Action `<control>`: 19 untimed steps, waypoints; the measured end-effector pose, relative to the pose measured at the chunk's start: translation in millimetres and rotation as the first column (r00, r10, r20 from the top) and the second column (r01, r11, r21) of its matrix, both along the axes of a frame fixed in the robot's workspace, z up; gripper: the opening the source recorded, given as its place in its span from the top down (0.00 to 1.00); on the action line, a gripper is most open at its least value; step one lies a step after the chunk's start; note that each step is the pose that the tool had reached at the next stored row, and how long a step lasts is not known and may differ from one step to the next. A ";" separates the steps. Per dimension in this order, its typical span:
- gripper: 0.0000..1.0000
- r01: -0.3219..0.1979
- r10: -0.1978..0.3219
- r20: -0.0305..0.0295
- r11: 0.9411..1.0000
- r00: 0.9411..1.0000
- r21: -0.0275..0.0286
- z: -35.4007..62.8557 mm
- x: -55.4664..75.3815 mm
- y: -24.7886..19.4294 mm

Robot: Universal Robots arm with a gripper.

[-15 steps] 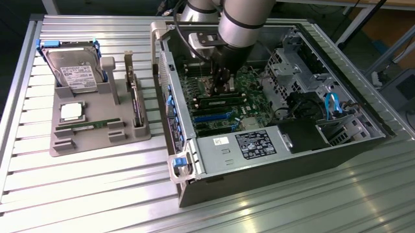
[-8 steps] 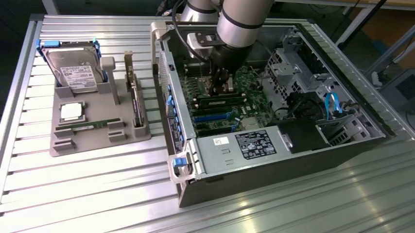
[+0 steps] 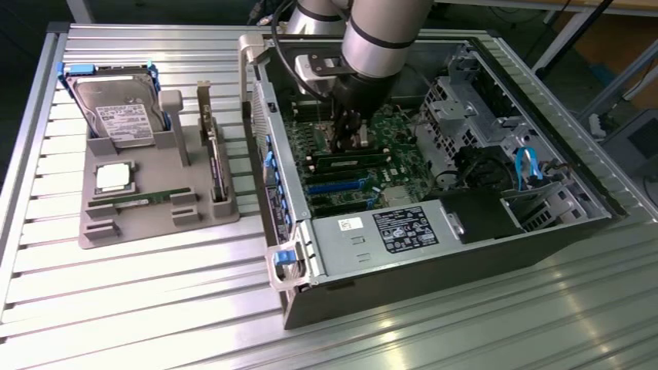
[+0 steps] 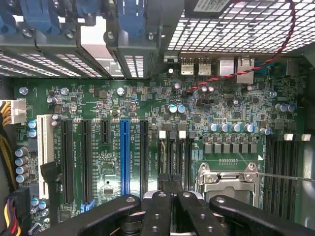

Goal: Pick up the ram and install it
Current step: 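Press down the ram until it locks into place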

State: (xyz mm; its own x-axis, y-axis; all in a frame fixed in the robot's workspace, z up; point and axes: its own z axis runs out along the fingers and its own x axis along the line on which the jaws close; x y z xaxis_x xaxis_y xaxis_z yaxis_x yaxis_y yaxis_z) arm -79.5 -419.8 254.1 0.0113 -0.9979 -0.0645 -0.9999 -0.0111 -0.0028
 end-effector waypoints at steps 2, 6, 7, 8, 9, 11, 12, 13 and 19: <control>0.90 0.000 0.000 0.000 1.000 1.000 0.000 -1.9 -0.8 -0.3; 0.90 0.000 0.000 0.000 1.000 1.000 0.000 -8.5 -1.4 -0.4; 0.90 0.000 0.000 0.000 1.000 1.000 0.000 -9.6 -1.5 -0.4; 0.90 0.000 0.000 0.000 1.000 1.000 0.000 -10.6 -1.5 -0.4; 0.90 0.000 0.000 0.000 1.000 1.000 0.000 -11.7 -1.6 -0.4; 0.90 0.000 0.000 0.000 1.000 1.000 0.000 -12.5 -1.7 -0.4; 0.90 0.000 0.000 0.000 1.000 1.000 0.000 -12.5 -1.7 -0.4; 0.90 0.000 0.000 0.000 1.000 1.000 0.000 -12.6 -1.7 -0.4; 0.90 0.000 0.000 0.000 1.000 1.000 0.000 -14.0 -1.7 -0.4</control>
